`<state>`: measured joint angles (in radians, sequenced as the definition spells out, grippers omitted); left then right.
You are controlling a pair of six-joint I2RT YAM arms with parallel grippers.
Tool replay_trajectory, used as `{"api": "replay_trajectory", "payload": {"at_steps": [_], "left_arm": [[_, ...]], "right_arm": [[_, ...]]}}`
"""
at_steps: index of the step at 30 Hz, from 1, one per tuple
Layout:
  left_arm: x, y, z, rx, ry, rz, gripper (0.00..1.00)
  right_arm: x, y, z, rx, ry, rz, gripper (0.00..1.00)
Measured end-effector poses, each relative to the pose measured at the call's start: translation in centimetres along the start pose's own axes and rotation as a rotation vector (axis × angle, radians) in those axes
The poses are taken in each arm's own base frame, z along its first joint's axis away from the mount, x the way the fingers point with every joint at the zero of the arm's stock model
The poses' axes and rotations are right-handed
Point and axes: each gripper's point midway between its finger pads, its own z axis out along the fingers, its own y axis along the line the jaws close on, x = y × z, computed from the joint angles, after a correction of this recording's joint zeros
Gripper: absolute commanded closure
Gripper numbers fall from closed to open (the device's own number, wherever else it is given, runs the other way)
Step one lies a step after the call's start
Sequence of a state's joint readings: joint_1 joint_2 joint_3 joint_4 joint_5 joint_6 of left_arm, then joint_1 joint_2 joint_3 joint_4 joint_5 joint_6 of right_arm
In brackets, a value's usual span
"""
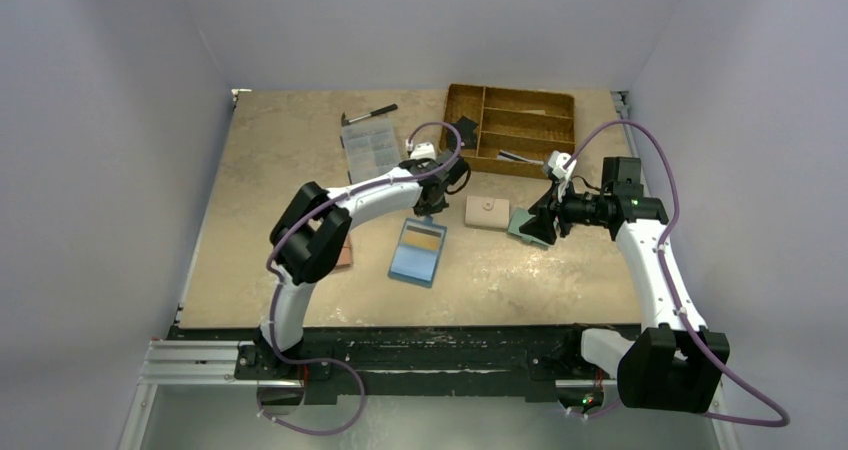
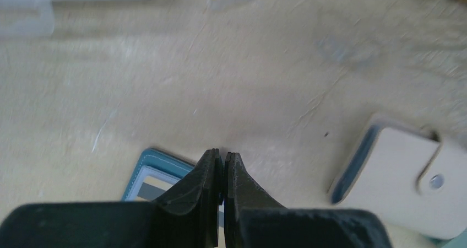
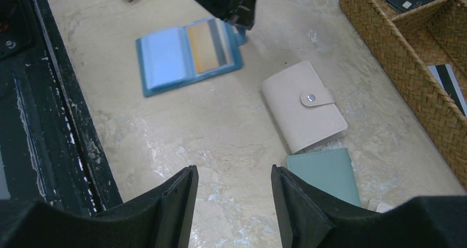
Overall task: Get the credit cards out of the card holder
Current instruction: Move the card holder to the center of the board, then reset both arms
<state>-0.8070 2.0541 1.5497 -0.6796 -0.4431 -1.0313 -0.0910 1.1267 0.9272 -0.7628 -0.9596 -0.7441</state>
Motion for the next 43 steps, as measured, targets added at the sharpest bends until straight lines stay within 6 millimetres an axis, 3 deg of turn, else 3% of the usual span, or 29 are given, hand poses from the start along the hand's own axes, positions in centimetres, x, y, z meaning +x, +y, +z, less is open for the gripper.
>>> {"api": "replay_trajectory", "payload": {"at_steps": [4,6,10,15,19,23,28,31,36,43], "left_arm": [[-3.0,-2.0,1.2,0.03,-0.048,0.043,0.62],[-4.2,-2.7,1.4,0.042,-0.065,0.056,0.5],[-6.2,-3.1,1.1,0.062,-0.077,0.075,0.41],[-7.5,-2.6,-0.1,0.105,-0.071,0.141,0.37],[-6.7,-1.2,-4.1,0.232,-0.063,0.243,0.22],[-6.0,0.9,-11.1,0.437,-0.124,0.3,0.14],[-7.7,3.4,-18.1,0.604,-0.279,0.256,0.05],[-7.8,5.2,-19.6,0.629,-0.324,0.229,0.02],[-6.7,7.4,-20.4,0.637,-0.341,0.208,0.02],[-6.0,8.0,-21.1,0.663,-0.345,0.205,0.02]], "right_arm": [[0.0,0.0,0.0,0.0,0.0,0.0,0.4],[0.0,0.0,0.0,0.001,0.001,0.0,0.4],[0.0,0.0,0.0,0.002,0.002,0.0,0.4],[0.2,-0.4,-0.1,0.024,0.013,0.011,0.38],[-0.3,-1.2,-0.4,0.079,0.012,0.01,0.29],[-1.6,-2.4,-1.7,0.201,-0.006,-0.017,0.03],[-4.5,-4.4,-4.5,0.433,-0.075,-0.039,0.01],[-6.2,-5.7,-6.8,0.602,-0.147,0.032,0.01],[-8.1,-6.9,-9.7,0.782,-0.254,0.21,0.01],[-9.3,-7.0,-11.5,0.869,-0.341,0.316,0.01]]}}
